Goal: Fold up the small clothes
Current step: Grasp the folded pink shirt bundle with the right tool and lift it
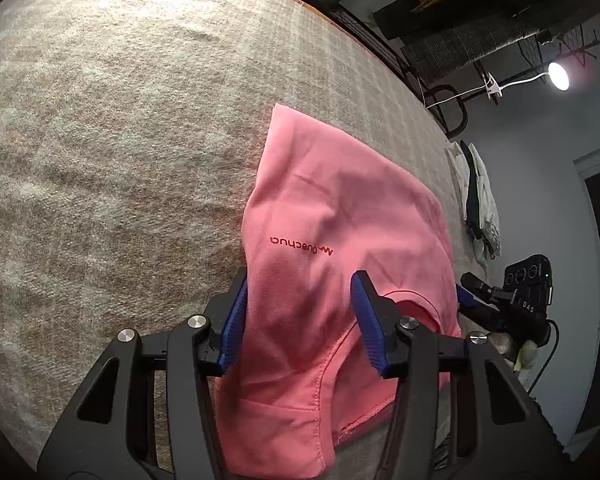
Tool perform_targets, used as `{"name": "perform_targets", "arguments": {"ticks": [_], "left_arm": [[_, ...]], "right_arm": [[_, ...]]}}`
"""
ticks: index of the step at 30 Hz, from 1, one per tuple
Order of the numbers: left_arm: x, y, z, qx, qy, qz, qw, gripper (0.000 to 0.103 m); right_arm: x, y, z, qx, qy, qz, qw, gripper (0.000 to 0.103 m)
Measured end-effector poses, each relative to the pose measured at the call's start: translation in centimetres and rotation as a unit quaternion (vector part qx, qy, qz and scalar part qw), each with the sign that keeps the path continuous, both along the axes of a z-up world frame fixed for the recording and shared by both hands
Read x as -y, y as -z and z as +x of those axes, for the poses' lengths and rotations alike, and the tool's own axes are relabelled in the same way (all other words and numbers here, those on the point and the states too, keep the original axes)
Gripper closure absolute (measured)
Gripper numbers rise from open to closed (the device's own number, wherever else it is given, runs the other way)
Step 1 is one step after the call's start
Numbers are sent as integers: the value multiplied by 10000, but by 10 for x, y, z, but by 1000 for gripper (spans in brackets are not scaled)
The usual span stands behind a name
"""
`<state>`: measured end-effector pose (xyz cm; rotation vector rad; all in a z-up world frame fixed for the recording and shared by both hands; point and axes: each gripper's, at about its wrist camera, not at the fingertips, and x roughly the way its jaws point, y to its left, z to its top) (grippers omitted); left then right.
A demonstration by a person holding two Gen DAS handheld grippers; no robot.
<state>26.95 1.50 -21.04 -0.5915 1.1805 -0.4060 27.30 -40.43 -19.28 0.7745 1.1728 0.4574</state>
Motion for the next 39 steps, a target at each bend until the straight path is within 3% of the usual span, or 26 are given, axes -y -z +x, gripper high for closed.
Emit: {"name": "perform_targets", "arguments": {"ticks": [4,6,8,9,11,14,17,27,39], "left_arm": [[6,-1,3,42,-42,-5,10000,52],[12,-3,5,97,-72,91,9999,53],[22,-3,7,111,-8,292,9995,74],[27,-3,7,137,-16,395,9991,76],[36,-6,7,196,20,573,9982,90],[46,-15,3,454,56,871,9951,92],[56,-31,-5,819,130,1143,9900,93],[83,-77,-19,1462,373,1118,9822,93],[182,-117,1,1956,959,831,9724,93]], "right_arm": [[-10,9,3,-68,-143,406,9990,69],[-21,7,8,-7,-149,310,9994,71],[-34,4,13,-28,-194,124,9997,85],[-40,3,14,-20,-219,88,9997,87],[-55,-2,15,59,-324,-160,9993,94],[-72,-22,13,346,-486,-815,9949,96],[-76,-40,8,607,-515,-1096,9908,96],[-75,-90,-5,1056,-470,-1372,9838,97],[5,-152,-27,1584,-79,-1944,9680,97]]}}
